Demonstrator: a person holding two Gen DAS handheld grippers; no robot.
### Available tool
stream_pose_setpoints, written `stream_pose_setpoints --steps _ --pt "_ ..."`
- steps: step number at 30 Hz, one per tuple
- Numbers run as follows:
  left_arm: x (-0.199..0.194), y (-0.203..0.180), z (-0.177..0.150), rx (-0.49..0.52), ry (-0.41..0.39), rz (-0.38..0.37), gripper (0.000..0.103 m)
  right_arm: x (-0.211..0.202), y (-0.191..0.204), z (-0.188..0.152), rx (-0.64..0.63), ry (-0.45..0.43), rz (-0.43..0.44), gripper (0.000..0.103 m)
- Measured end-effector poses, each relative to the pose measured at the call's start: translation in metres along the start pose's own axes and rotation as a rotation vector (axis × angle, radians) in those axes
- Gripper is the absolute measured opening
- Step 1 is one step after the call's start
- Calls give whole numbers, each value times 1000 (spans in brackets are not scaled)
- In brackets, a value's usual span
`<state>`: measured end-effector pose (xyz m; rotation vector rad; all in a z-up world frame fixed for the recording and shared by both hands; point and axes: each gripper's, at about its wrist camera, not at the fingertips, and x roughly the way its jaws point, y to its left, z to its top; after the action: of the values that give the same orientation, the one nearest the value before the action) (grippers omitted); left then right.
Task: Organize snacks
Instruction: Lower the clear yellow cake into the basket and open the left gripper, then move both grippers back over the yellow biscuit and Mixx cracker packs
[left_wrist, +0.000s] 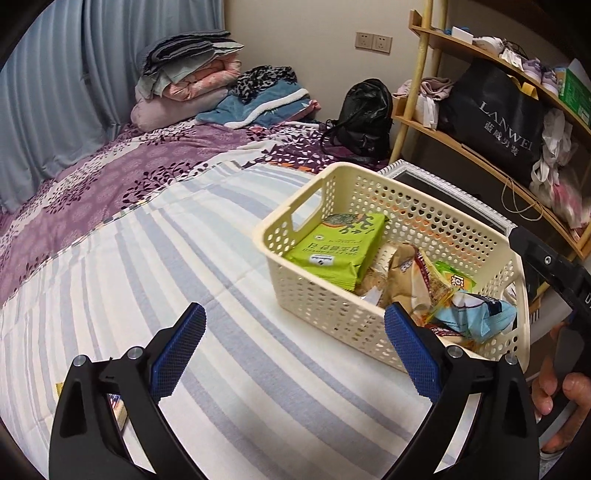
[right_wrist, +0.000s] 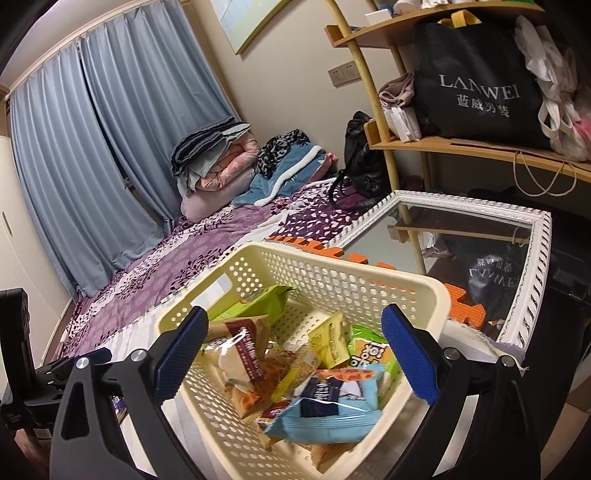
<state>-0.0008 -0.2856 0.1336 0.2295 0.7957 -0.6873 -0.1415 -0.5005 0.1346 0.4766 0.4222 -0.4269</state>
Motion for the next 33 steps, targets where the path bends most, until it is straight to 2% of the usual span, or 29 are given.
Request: stream_pose_setpoints --steps 12,22,28,33 --pt "-34 60 -20 -116 -40 80 99 -6 73 -7 -171 -11 82 94" --pt "-58 104 -44 -202 -63 114 99 -12 124 -21 -255 20 147 97" --pt "-74 137 -64 -267 -76 147 99 -4 154 -36 -294 85 200 97" --pt "-90 164 -81 -312 -88 209 99 6 184 -58 -343 151 238 97"
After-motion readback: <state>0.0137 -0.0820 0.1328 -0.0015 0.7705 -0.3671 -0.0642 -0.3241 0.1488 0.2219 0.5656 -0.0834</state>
